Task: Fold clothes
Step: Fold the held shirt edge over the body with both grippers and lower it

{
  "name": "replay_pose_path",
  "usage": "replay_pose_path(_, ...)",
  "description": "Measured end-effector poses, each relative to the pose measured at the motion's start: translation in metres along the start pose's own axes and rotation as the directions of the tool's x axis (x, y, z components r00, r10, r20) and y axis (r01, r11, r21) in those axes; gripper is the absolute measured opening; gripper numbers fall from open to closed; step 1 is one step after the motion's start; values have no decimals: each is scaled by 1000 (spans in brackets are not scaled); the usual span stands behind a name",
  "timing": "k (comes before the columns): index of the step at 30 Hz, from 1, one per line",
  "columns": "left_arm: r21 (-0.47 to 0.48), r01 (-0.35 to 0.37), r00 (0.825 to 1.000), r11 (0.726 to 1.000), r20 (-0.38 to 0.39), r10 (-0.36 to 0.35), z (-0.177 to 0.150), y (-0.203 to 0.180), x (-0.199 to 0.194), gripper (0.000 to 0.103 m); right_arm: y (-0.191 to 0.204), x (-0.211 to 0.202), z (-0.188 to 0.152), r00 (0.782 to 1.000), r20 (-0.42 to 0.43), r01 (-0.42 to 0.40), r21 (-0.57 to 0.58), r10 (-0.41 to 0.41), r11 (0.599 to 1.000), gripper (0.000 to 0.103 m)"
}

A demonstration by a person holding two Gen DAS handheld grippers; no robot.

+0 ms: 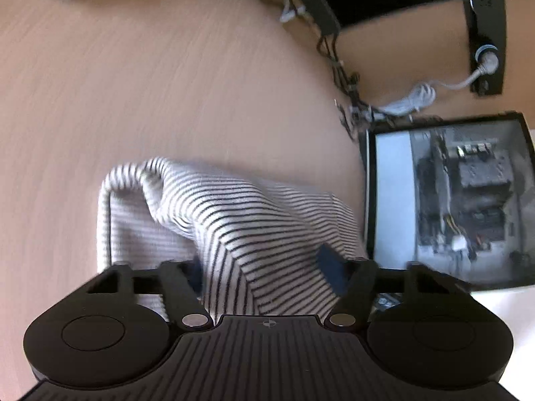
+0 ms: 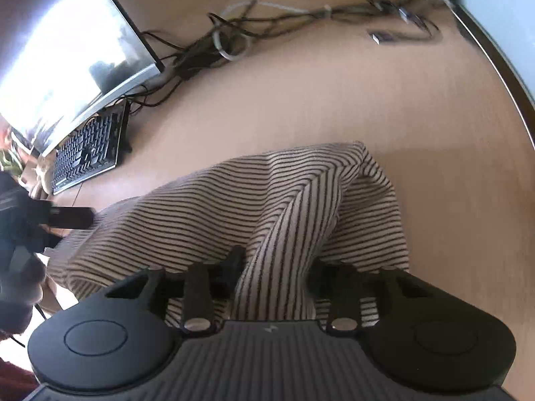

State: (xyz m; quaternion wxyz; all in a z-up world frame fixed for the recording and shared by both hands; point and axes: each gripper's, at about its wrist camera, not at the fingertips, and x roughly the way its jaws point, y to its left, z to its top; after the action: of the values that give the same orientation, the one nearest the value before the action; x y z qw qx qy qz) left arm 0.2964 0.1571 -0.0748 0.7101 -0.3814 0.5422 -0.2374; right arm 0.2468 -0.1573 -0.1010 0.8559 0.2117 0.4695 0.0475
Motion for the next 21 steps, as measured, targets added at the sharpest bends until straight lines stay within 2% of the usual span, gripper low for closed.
replay_pose_path(2,28,-2,1000,1000,28,1,11,-7,-1,45,1,-5,26,998,63,13,-7,-13,1000,24)
replay_pose_path(5,69,-7,998,998,70,2,26,-17,-2,40,3,-28,49,989,144,-16,-33,21,999,23)
replay_pose_path(7,88,-9,997,996,72,2,24,-20,-4,40,4,-41,50,987,155,-26,-65,35,998,23)
replay_pose_path(10,107,-11,999,994,47,6,7,-20,-7,40,1,-51,35,991,129,-30,-76,39,997,24)
replay_pose_path(13,99,-20,1000,995,-8,21,-11,-5,-1,38,-5,-48,9,997,81,-5,-74,11,997,24)
replay_pose_path(17,72,-112,990,991,-77,118,-31,24,5,38,-16,-30,-24,997,14,70,-79,-69,994,26)
replay_pose_path(19,103,-153,983,983,-87,162,-35,25,4,38,-15,-26,-29,995,15,99,-99,-98,990,29)
replay_pose_path(21,151,-188,976,970,-81,202,-38,20,3,39,-12,-30,-29,992,33,121,-118,-118,986,37)
